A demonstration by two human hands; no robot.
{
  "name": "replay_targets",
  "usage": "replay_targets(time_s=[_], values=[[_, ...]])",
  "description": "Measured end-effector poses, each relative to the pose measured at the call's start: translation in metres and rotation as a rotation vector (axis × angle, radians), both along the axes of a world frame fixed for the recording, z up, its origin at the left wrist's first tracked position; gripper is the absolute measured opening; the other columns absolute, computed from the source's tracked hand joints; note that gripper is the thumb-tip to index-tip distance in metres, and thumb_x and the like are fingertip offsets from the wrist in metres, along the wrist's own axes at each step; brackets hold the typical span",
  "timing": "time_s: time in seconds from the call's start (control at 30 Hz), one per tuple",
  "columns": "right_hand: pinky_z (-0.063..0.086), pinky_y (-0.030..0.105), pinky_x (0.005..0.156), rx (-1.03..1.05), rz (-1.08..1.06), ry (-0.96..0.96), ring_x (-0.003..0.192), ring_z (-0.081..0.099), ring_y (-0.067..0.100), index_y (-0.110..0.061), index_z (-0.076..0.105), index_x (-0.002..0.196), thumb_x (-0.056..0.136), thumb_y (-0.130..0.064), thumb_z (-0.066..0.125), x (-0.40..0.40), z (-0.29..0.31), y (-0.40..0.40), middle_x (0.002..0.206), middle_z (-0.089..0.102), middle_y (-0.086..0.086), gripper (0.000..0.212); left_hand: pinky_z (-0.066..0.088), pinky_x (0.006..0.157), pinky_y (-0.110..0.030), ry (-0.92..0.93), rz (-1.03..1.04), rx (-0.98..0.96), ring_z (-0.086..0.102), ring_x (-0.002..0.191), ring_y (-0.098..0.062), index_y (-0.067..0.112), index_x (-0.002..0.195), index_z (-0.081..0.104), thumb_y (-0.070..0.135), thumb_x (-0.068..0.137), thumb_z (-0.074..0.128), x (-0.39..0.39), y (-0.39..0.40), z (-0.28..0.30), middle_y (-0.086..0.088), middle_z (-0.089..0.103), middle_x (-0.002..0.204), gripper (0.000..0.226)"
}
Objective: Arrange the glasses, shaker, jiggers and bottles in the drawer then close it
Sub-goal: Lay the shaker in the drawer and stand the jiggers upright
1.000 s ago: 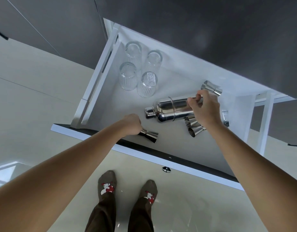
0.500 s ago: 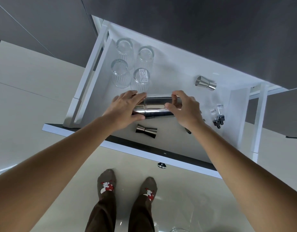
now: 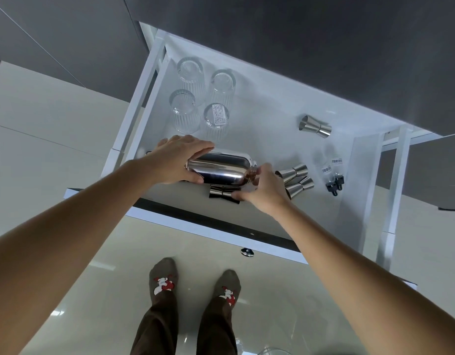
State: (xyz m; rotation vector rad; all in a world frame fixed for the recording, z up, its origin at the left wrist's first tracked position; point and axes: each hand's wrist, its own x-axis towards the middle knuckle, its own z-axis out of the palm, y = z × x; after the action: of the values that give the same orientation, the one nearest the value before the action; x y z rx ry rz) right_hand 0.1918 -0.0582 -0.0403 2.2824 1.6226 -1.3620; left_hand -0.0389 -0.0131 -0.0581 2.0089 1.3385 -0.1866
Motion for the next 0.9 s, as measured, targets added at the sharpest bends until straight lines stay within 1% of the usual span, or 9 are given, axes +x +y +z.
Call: replay_targets(time_s=[0.1, 0.23, 0.3, 0.37, 0.43, 0.57, 0.63, 0.8, 0.9], values=[[0.043, 0.029, 0.084, -0.129, -0.045, 0.077, 0.106, 0.056, 0.019, -0.016, 0.057, 0.115, 0.06, -0.028, 0.089, -0.001, -0.007, -0.005, 0.106, 0.058, 0.0, 0.064, 0.036, 0.105, -0.053, -0.007, 0.006, -0.014, 0.043, 0.126, -0.029, 0.032, 0.145, 0.033, 0.046, 0.074, 0.077, 0.0, 0.002, -0.002, -0.002, 0.049, 0.138, 0.084], [0.04, 0.025, 0.078, -0.119, -0.099, 0.115, 0.101, 0.057, 0.019, -0.022, 0.062, 0.111, 0.059, -0.021, 0.089, -0.003, -0.015, -0.011, 0.102, 0.06, -0.001, 0.058, 0.038, 0.103, -0.054, -0.021, 0.018, -0.036, 0.045, 0.123, -0.03, 0.032, 0.144, 0.034, 0.045, 0.073, 0.078, -0.001, 0.004, -0.001, -0.003, 0.051, 0.134, 0.085], [0.038, 0.024, 0.072, -0.113, -0.133, 0.133, 0.093, 0.055, 0.017, -0.018, 0.066, 0.107, 0.061, -0.017, 0.087, -0.001, -0.019, -0.013, 0.093, 0.059, -0.001, 0.051, 0.04, 0.101, -0.052, -0.034, 0.027, -0.046, 0.047, 0.118, -0.029, 0.031, 0.144, 0.035, 0.044, 0.072, 0.079, -0.002, 0.004, -0.001, -0.004, 0.053, 0.128, 0.085], [0.036, 0.024, 0.06, -0.125, -0.124, 0.139, 0.076, 0.053, 0.015, -0.014, 0.069, 0.092, 0.063, -0.017, 0.086, 0.003, -0.022, -0.015, 0.076, 0.058, -0.002, 0.033, 0.041, 0.099, -0.05, -0.047, 0.04, -0.053, 0.048, 0.113, -0.027, 0.03, 0.143, 0.037, 0.042, 0.072, 0.08, -0.003, 0.002, 0.001, -0.004, 0.054, 0.123, 0.084], [0.035, 0.021, 0.054, -0.133, -0.115, 0.145, 0.06, 0.047, 0.01, -0.012, 0.069, 0.081, 0.066, -0.017, 0.084, 0.008, -0.025, -0.017, 0.061, 0.05, -0.005, 0.023, 0.042, 0.097, -0.048, -0.056, 0.048, -0.057, 0.049, 0.109, -0.025, 0.028, 0.143, 0.038, 0.04, 0.073, 0.08, -0.005, 0.0, 0.003, -0.002, 0.053, 0.116, 0.083], [0.035, 0.009, 0.047, -0.155, -0.164, 0.204, 0.054, 0.041, 0.009, -0.013, 0.068, 0.076, 0.07, -0.014, 0.082, 0.023, -0.027, -0.021, 0.058, 0.043, -0.003, 0.015, 0.045, 0.091, -0.046, -0.085, 0.048, -0.063, 0.044, 0.093, -0.017, 0.024, 0.142, 0.041, 0.034, 0.072, 0.082, -0.006, -0.005, 0.01, 0.008, 0.043, 0.099, 0.082], [0.037, 0.012, 0.051, -0.157, -0.152, 0.208, 0.057, 0.043, 0.009, -0.014, 0.068, 0.076, 0.073, -0.016, 0.081, 0.034, -0.027, -0.02, 0.062, 0.047, -0.002, 0.013, 0.046, 0.09, -0.045, -0.083, 0.041, -0.067, 0.043, 0.09, -0.015, 0.022, 0.142, 0.042, 0.032, 0.071, 0.083, -0.008, -0.008, 0.013, 0.007, 0.043, 0.097, 0.082], [0.052, 0.035, 0.078, -0.163, -0.253, 0.257, 0.075, 0.057, 0.019, -0.021, 0.068, 0.073, 0.079, -0.019, 0.075, 0.066, -0.031, -0.02, 0.077, 0.062, 0.005, 0.009, 0.048, 0.09, -0.041, -0.073, 0.041, -0.11, 0.046, 0.088, -0.015, 0.022, 0.141, 0.044, 0.027, 0.07, 0.084, -0.011, -0.02, 0.017, 0.0, 0.054, 0.11, 0.082], [0.052, 0.031, 0.076, -0.135, -0.373, 0.33, 0.076, 0.057, 0.023, -0.018, 0.067, 0.07, 0.083, -0.011, 0.071, 0.081, -0.026, -0.021, 0.074, 0.062, 0.009, 0.015, 0.044, 0.086, -0.033, -0.075, 0.043, -0.151, 0.048, 0.089, -0.016, 0.022, 0.141, 0.044, 0.024, 0.069, 0.084, -0.011, -0.027, 0.019, 0.006, 0.049, 0.102, 0.082]])
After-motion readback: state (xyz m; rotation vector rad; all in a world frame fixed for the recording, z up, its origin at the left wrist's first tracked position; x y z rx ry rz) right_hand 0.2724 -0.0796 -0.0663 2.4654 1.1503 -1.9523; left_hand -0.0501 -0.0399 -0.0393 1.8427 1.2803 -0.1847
